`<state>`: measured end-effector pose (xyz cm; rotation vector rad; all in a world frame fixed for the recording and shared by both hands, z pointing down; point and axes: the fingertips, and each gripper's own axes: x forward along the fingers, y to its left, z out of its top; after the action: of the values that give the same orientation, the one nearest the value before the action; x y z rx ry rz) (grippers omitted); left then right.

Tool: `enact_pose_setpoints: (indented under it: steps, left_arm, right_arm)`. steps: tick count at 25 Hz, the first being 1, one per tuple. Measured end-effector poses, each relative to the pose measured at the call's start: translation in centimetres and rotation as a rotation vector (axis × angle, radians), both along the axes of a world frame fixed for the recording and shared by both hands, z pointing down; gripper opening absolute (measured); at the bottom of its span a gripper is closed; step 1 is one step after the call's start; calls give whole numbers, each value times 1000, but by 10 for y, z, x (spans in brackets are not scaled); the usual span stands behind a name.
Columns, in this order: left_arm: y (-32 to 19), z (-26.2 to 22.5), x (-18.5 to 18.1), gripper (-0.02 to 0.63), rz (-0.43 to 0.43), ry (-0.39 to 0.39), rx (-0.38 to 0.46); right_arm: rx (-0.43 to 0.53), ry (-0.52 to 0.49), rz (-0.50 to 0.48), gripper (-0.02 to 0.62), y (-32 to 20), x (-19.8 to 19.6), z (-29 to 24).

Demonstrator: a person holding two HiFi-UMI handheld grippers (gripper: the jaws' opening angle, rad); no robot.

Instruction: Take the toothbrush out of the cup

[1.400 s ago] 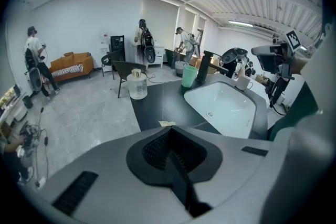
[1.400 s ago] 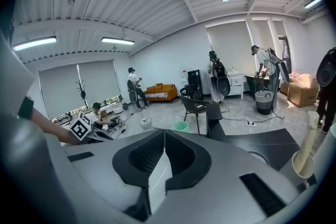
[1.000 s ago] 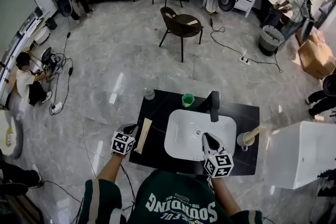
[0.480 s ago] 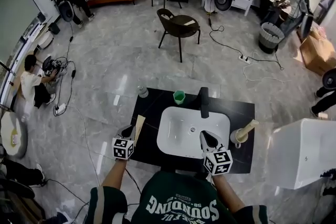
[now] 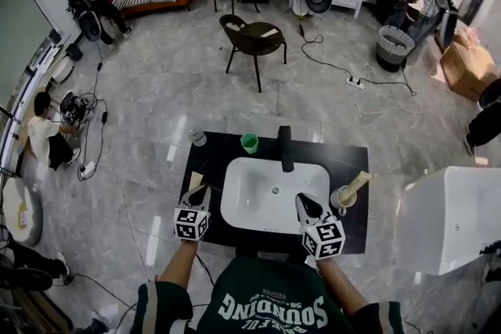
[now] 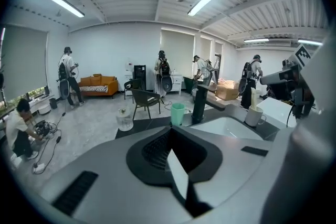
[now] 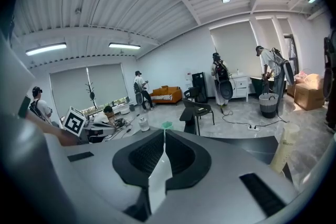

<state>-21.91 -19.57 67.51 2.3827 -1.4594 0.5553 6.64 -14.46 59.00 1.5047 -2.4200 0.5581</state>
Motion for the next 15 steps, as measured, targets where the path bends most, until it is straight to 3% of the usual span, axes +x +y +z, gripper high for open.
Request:
enact_pose_setpoints:
  steps: [10,15]
  left_arm:
    - [0,-10,103,8,126,27,8]
    - [2,-15,167,9,270,-12,44]
  right_arm:
    - [-7,8,63,41,13,64,-3]
    - [-6,7,111,41,20,99,-4]
